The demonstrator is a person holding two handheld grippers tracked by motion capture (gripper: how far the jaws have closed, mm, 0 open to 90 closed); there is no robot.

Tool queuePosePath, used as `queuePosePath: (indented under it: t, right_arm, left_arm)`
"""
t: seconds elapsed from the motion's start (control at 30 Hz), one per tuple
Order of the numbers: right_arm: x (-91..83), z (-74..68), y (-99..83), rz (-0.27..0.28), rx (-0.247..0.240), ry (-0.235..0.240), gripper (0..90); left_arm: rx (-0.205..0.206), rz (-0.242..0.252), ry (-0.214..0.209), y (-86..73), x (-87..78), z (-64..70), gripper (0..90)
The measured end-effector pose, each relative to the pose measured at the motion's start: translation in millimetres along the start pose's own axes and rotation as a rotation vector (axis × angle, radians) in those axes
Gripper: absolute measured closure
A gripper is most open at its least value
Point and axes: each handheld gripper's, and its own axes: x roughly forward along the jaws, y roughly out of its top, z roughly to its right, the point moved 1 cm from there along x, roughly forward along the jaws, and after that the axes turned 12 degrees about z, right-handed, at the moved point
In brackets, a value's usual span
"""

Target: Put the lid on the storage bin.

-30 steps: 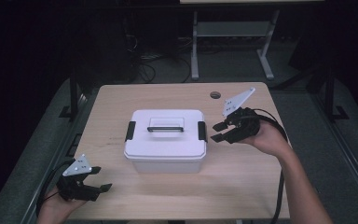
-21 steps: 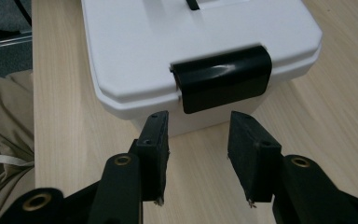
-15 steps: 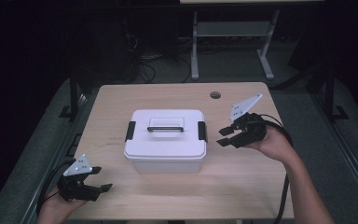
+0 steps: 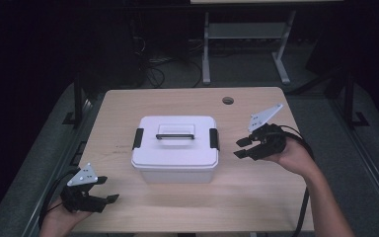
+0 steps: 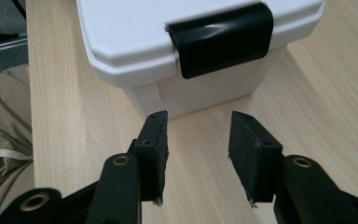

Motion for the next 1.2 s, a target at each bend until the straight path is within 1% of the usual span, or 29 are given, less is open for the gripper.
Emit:
queuePosePath:
  t: [0.13, 0.17, 0.3, 0.53, 0.87, 1.2]
  right_arm:
    - [0.2, -0.2, -4.1, 0.001, 0.013, -0.002, 56.1]
    - [0.2, 0.3, -5.3, 0.0, 0.008, -0.001, 56.1]
    - [-0.2, -0.7, -10.0, -0.002, 0.026, -0.002, 56.0]
    - [-2.5, 0.1, -18.7, 0.0, 0.036, -0.008, 56.0]
    - [-6.7, -0.4, -31.8, 0.025, 0.059, -0.013, 55.5]
    - [-7.9, -0.9, -45.7, 0.029, 0.082, -0.021, 53.1]
  left_arm:
    - [-0.001, -0.001, -0.001, -0.2, 0.4, -0.1, 24.3]
    - [-0.001, -0.001, -0.001, -0.1, 0.2, -0.1, 24.3]
    - [0.0, 0.001, 0.001, 0.0, -0.2, -0.1, 24.3]
    - [0.002, -0.003, 0.0, 0.0, 0.4, 0.1, 24.3]
    - [0.005, -0.008, 0.003, 0.1, 0.6, 0.3, 24.2]
    - [0.005, -0.016, 0.001, -0.1, 2.5, 0.6, 24.2]
